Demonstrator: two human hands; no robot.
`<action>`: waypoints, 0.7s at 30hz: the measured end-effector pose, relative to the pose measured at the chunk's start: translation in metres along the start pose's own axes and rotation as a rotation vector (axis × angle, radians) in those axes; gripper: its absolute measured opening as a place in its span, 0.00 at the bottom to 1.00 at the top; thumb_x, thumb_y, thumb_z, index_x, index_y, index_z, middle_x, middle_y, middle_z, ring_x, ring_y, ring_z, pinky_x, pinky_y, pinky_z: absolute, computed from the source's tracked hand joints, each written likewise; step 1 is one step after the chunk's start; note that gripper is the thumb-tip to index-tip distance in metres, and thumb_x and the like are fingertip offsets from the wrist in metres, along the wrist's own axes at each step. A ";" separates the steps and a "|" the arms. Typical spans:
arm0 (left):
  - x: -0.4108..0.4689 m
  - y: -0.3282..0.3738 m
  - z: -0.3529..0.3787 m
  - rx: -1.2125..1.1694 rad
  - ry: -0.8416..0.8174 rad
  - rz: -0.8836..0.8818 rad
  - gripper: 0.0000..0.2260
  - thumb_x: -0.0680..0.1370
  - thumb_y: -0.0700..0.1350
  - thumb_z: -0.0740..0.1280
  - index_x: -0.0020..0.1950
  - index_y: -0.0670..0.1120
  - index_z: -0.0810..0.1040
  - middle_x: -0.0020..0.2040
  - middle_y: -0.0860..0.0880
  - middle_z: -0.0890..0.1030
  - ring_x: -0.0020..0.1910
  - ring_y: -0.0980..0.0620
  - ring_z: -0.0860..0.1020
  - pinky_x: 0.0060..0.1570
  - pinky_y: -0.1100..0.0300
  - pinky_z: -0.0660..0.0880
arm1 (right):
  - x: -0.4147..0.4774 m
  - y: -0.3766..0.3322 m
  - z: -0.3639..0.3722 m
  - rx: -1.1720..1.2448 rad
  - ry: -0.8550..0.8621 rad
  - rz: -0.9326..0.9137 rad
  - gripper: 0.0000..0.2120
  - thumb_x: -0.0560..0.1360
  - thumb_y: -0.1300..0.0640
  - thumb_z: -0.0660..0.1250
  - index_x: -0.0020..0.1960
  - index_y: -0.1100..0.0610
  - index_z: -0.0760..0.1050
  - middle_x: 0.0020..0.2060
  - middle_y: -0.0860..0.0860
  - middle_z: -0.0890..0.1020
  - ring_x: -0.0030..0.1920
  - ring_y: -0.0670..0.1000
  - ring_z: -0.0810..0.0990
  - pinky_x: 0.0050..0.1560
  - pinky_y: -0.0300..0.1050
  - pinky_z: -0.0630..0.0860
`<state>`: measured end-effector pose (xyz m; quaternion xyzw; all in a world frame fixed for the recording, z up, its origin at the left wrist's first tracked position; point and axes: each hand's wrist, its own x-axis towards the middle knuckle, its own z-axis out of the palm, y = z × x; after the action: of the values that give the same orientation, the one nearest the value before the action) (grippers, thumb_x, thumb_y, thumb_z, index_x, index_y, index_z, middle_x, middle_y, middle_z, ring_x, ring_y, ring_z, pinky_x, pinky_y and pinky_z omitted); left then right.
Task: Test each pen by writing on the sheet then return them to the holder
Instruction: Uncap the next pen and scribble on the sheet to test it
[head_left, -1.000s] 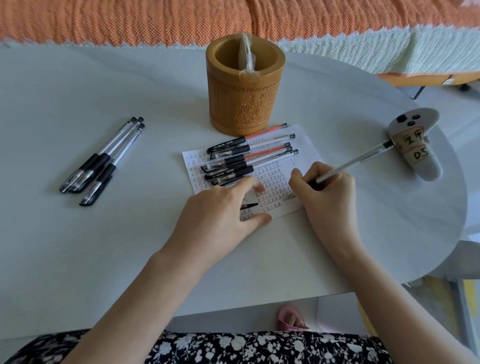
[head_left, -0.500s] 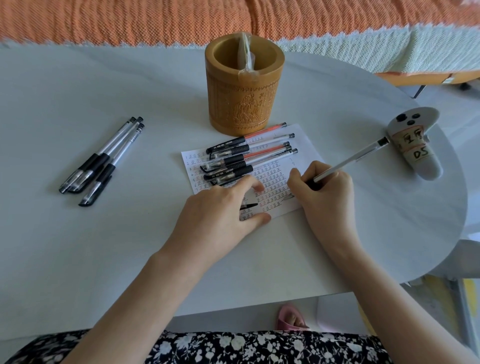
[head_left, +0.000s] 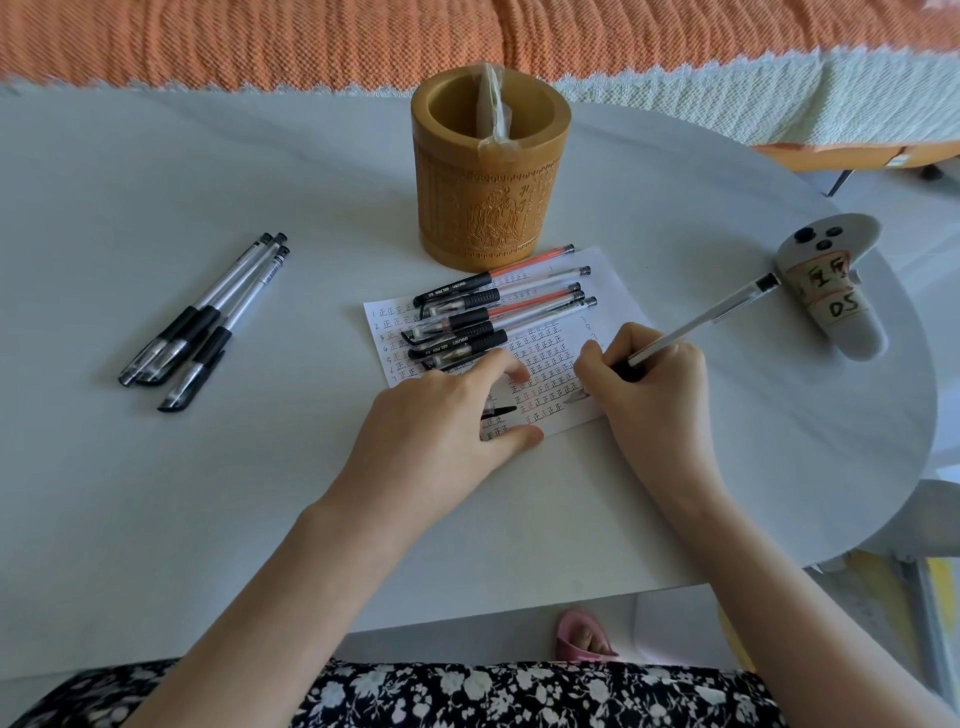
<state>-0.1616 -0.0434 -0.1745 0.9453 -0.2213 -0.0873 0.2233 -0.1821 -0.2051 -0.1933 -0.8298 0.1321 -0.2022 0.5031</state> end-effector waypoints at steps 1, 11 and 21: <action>0.000 0.000 0.000 0.002 0.000 -0.002 0.18 0.71 0.63 0.65 0.58 0.61 0.68 0.38 0.53 0.79 0.42 0.55 0.80 0.42 0.58 0.75 | 0.000 0.000 0.000 -0.004 -0.001 -0.003 0.19 0.70 0.66 0.66 0.26 0.57 0.61 0.19 0.47 0.61 0.23 0.46 0.57 0.25 0.32 0.54; 0.000 0.001 -0.001 0.001 -0.008 -0.009 0.18 0.72 0.64 0.65 0.58 0.61 0.68 0.39 0.53 0.79 0.42 0.54 0.80 0.43 0.57 0.75 | -0.001 0.000 -0.001 0.008 0.007 0.002 0.20 0.70 0.66 0.67 0.25 0.56 0.61 0.17 0.45 0.62 0.23 0.46 0.59 0.25 0.32 0.55; 0.000 0.001 -0.001 0.008 -0.012 -0.016 0.18 0.72 0.64 0.65 0.59 0.61 0.68 0.42 0.53 0.81 0.43 0.54 0.81 0.44 0.57 0.75 | 0.000 0.000 -0.001 0.007 0.021 0.000 0.21 0.70 0.66 0.66 0.25 0.56 0.60 0.17 0.46 0.61 0.22 0.46 0.58 0.24 0.32 0.54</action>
<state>-0.1618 -0.0436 -0.1735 0.9473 -0.2156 -0.0938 0.2176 -0.1825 -0.2054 -0.1931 -0.8260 0.1365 -0.2113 0.5045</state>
